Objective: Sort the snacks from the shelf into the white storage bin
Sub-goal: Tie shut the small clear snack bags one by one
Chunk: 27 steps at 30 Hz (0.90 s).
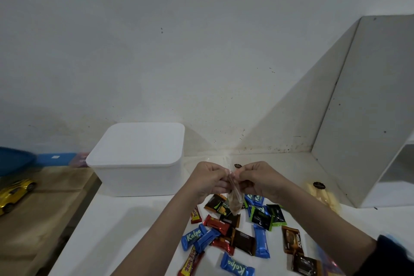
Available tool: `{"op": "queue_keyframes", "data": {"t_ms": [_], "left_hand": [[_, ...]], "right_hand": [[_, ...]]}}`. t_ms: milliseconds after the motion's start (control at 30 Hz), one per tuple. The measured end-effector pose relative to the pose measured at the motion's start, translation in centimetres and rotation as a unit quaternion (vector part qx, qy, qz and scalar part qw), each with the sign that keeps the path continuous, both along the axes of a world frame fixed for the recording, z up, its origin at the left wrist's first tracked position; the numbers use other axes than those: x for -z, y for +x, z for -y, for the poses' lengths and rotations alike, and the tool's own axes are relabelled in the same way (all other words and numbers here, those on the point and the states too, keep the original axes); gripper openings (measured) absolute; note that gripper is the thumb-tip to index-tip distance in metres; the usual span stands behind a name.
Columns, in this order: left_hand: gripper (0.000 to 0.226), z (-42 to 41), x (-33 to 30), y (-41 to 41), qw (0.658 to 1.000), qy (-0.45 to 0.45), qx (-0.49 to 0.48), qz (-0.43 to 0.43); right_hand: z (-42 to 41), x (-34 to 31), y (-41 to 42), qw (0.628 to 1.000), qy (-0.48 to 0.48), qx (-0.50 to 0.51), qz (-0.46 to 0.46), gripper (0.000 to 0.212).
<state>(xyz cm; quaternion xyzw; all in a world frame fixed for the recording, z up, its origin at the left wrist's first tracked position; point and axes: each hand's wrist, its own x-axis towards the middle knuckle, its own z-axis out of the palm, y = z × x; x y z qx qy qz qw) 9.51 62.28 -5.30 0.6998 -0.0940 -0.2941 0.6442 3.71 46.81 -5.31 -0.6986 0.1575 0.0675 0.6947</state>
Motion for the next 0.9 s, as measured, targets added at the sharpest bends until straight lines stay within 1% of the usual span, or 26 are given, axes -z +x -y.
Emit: {"op": "queue_keyframes", "data": {"t_ms": [233, 333, 433, 500, 567, 633, 733, 800, 833, 867, 900], "left_hand": [[0.015, 0.0, 0.3, -0.2, 1.000, -0.003, -0.019, 0.009], [0.018, 0.0, 0.5, -0.1, 1.000, 0.002, -0.023, 0.007], [0.016, 0.2, 0.7, -0.1, 1.000, 0.000, -0.023, 0.001], [0.017, 0.5, 0.8, -0.1, 1.000, 0.001, -0.029, -0.005], [0.017, 1.0, 1.0, -0.1, 0.999, 0.002, -0.042, -0.012], [0.016, 1.7, 1.2, 0.0, 0.998, 0.013, -0.059, -0.014], [0.014, 3.0, 1.2, 0.5, 0.995, 0.002, -0.093, -0.025], [0.015, 3.9, 1.1, 1.1, 0.993, -0.004, -0.115, -0.026], [0.017, 4.3, 1.1, 1.4, 0.992, -0.008, -0.122, -0.026], [0.017, 4.8, 1.0, 1.7, 0.991, -0.014, -0.127, -0.028], [0.017, 5.2, 0.9, 2.0, 0.991, -0.022, -0.129, -0.033]], "right_hand": [[-0.4, 0.5, -0.1, 0.999, 0.009, 0.003, 0.030, 0.013], [-0.4, 0.7, -0.1, 0.999, 0.029, 0.001, 0.032, 0.014], [-0.2, 1.2, -0.2, 0.998, 0.059, 0.008, 0.032, 0.017], [-0.1, 1.8, -0.2, 0.997, 0.063, 0.021, 0.036, 0.018], [-0.1, 2.6, -0.2, 0.996, 0.046, 0.053, 0.047, 0.015], [-0.1, 3.4, -0.3, 0.991, 0.016, 0.105, 0.075, 0.013], [0.4, 4.7, -0.7, 0.968, -0.058, 0.189, 0.153, 0.013], [1.2, 5.8, -1.1, 0.955, -0.106, 0.202, 0.192, 0.013], [1.7, 6.5, -1.2, 0.954, -0.108, 0.193, 0.203, 0.012], [2.1, 7.3, -1.4, 0.957, -0.107, 0.176, 0.204, 0.018], [2.6, 8.1, -1.5, 0.961, -0.112, 0.154, 0.202, 0.035]]}}
